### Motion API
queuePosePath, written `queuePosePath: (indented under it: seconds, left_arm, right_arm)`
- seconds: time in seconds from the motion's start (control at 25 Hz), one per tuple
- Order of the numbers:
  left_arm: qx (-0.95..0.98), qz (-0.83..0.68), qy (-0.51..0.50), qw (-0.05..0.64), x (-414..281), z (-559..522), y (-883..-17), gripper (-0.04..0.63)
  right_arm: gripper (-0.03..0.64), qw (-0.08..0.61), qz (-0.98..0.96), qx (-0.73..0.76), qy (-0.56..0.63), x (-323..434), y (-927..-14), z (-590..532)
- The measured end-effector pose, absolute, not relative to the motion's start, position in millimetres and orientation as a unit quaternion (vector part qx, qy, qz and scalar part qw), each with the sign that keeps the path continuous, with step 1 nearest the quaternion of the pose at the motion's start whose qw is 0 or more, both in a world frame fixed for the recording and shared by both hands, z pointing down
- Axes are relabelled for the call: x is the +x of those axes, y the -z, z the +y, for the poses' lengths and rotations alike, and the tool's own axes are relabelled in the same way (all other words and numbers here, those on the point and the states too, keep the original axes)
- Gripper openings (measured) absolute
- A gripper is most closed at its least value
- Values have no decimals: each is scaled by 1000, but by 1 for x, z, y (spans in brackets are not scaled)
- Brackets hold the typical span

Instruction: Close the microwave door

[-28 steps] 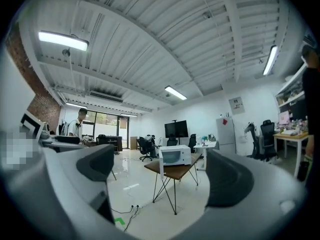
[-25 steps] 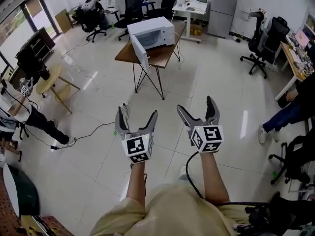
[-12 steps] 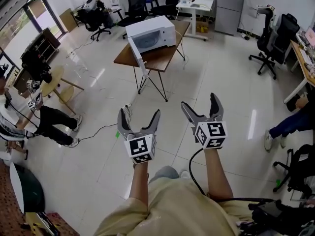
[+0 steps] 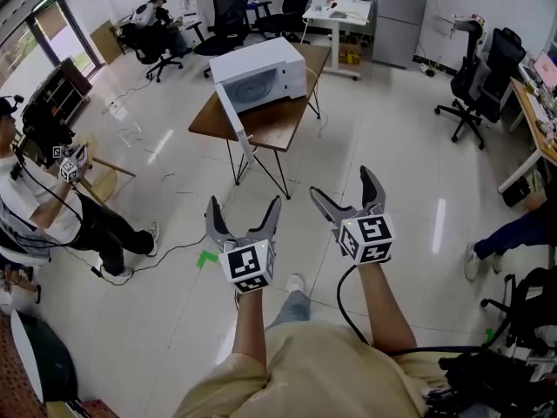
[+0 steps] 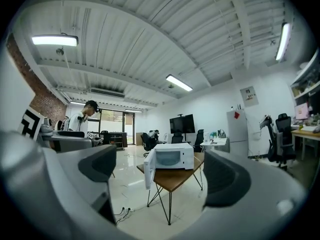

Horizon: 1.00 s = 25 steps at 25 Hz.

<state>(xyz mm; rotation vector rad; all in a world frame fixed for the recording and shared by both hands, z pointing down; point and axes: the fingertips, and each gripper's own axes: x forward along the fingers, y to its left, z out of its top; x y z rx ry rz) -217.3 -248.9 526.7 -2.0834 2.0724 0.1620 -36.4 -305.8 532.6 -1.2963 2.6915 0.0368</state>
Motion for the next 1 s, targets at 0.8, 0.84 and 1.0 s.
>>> queuePosePath:
  seconds: [0.8,0.84,1.0]
  left_arm:
    - [-718,687,-65,93,-321,-484,-526,584]
    - [-717,688,-62,92,-321,-495,-529,584]
    - [-706,700,-55,95,-329,-538,-546,575]
  right_arm:
    - [532,83,901,-425,-32,-154,-520,-515]
    - [532,86,901,-424,-32,-153,-521,-526]
    - [532,98,905,-412,-26,-154,-530,-577]
